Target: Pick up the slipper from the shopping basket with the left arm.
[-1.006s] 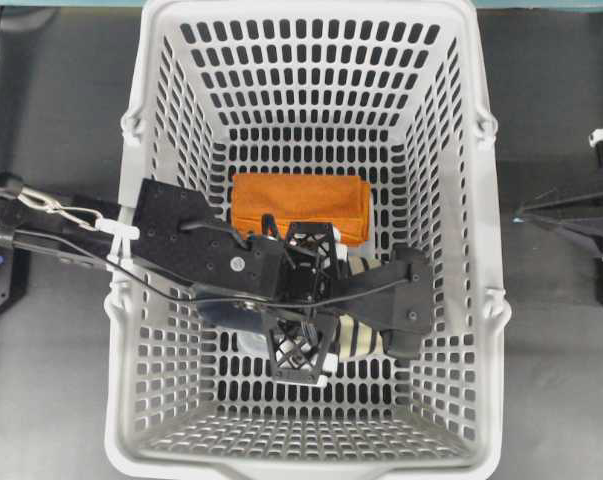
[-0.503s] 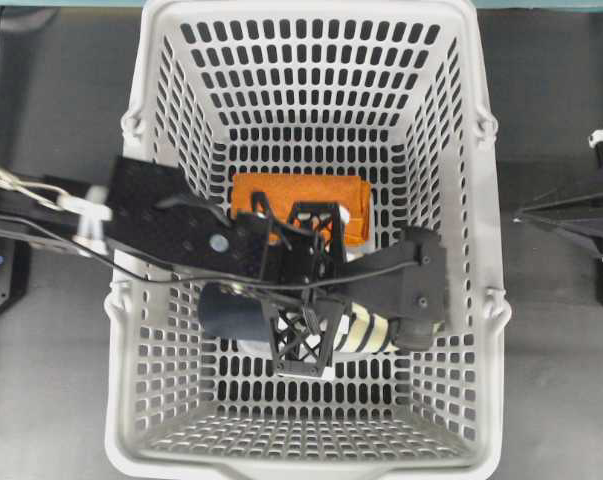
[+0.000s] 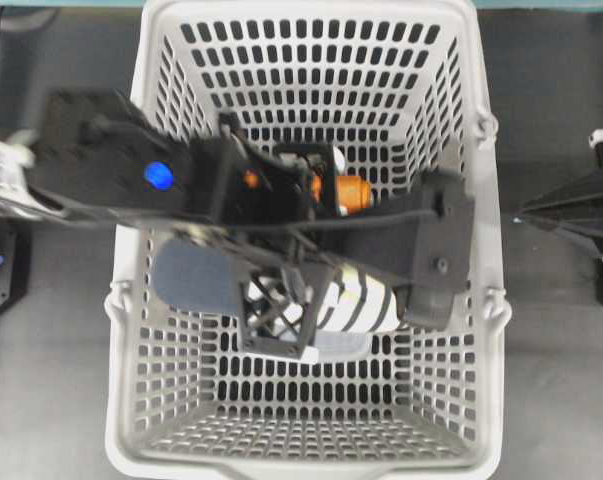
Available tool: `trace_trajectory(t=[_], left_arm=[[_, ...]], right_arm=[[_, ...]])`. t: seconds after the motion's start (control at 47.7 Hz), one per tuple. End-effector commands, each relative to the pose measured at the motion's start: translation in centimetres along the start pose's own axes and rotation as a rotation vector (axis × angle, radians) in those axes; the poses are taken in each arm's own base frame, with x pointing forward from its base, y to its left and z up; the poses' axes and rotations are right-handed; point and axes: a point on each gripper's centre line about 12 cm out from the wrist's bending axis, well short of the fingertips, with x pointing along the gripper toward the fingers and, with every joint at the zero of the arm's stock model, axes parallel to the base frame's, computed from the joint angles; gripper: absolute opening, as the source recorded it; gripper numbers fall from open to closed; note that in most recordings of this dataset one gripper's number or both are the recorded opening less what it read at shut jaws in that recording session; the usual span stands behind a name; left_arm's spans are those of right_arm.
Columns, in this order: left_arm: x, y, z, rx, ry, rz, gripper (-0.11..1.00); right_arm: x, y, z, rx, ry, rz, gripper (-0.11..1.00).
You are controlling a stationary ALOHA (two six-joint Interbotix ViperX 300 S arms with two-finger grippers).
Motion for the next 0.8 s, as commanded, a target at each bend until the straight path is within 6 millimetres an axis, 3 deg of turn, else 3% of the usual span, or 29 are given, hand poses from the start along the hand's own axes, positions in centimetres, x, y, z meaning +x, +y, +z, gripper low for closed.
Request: trace_trajectory(t=[0.0,0.776], left_arm=[[-2.33,0.3,0.71,-0.004,-0.03,0.006,0.07],[-1.64,1.14,1.6,-0.028,-0.013,0.015,0.07]], right_arm=[[0.13,0.03,0.36,0.005,-0.011,0.001,-0.01],[0.11,0.03,0.39,0.005,-0.012,0.001,-0.01]])
